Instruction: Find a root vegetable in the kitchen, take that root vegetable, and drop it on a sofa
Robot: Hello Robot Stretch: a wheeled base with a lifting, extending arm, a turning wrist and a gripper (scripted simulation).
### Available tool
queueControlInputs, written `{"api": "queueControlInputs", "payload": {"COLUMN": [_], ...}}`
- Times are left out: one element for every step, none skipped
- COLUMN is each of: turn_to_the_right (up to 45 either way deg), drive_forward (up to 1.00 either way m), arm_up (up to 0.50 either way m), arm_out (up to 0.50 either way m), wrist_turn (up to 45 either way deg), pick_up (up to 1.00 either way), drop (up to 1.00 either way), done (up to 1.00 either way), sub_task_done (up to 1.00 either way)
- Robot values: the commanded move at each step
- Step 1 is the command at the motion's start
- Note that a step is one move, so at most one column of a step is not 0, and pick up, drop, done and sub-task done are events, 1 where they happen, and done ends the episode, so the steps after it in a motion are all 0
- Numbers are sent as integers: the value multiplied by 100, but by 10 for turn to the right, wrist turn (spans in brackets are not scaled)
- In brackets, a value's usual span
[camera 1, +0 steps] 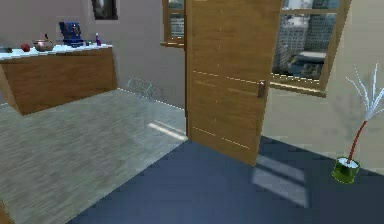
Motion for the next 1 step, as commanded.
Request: {"api": "queueControlInputs", "payload": {"turn_to_the_right": [-60], "drive_forward": [0], "arm_up": [0], "arm_out": [0], "wrist_turn": [0], "pick_up": [0], "drop": [0], "done": [0], "sub_task_done": [0]}}
